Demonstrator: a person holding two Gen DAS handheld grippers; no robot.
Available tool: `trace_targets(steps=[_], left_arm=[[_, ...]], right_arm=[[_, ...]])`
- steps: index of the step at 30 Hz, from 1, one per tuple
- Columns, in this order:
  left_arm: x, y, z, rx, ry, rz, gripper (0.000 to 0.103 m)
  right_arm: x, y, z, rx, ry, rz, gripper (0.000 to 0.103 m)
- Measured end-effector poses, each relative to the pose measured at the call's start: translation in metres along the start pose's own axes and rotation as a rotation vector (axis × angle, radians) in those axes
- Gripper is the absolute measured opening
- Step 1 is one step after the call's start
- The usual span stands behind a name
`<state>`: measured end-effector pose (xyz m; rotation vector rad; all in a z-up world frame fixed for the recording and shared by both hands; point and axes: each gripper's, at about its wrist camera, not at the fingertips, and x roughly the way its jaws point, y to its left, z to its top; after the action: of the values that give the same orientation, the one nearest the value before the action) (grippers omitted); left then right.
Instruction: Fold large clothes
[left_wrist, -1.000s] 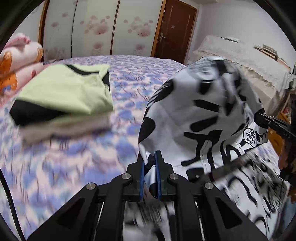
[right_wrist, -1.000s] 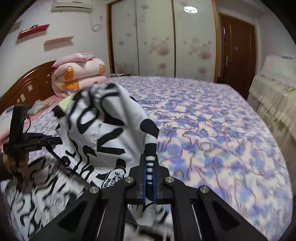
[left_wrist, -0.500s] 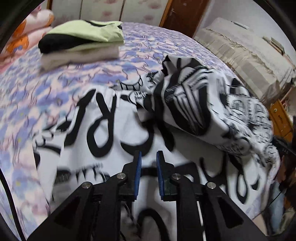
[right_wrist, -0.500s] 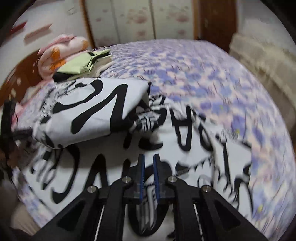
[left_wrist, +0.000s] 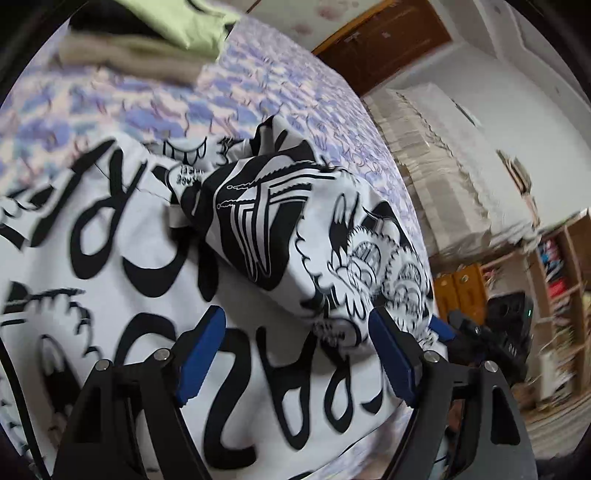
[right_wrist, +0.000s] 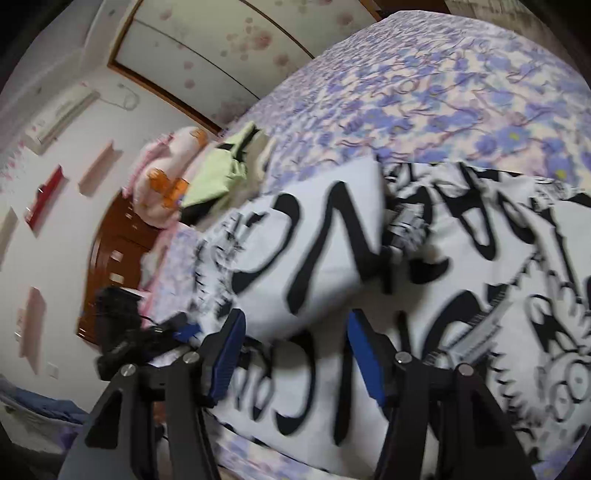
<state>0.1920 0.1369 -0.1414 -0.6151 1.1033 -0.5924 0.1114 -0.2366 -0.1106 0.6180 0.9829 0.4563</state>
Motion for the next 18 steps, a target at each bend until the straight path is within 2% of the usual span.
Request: trace_targets(steps=[4, 7, 8, 9, 10, 11, 12, 13, 18], left_arm=[[0.018, 0.01, 0.016, -0.094, 0.012, -0.074, 0.078], [0.026, 0.011, 0.025, -0.122, -0.005, -0.107, 0.077], [0.027, 0.009, 0.027, -0.118, -0.016, -0.108, 0.069], [0.026, 0.005, 0.031, -0.102, -0.03, -0.105, 0.041], [0.026, -0.002, 0.036, -0.077, -0.037, -0.087, 0.024], [0.027, -0.006, 0.041, -0.069, -0.032, -0.057, 0.005], [0.024, -0.01, 0.046, -0.07, -0.036, -0.04, 0.005], [0.018, -0.017, 0.051, -0.071, -0.058, -0.023, 0.005], [-0.016, -0.051, 0.065, -0.073, -0.147, -0.024, 0.004]], right_arm=[[0.016, -0.001, 0.009, 0.057, 0.006, 0.023, 0.061], [0.036, -0.007, 0.014, 0.121, 0.061, 0.024, 0.061], [0.04, -0.007, 0.016, 0.134, 0.064, 0.036, 0.061], [0.042, -0.005, 0.019, 0.13, 0.05, 0.029, 0.061], [0.042, -0.003, 0.021, 0.12, 0.043, 0.024, 0.059], [0.041, 0.003, 0.027, 0.092, 0.029, 0.009, 0.042], [0.041, 0.008, 0.032, 0.067, 0.025, -0.008, 0.018], [0.04, 0.016, 0.04, 0.044, 0.022, -0.019, 0.01], [0.013, 0.039, 0.061, 0.005, -0.057, 0.046, 0.006]])
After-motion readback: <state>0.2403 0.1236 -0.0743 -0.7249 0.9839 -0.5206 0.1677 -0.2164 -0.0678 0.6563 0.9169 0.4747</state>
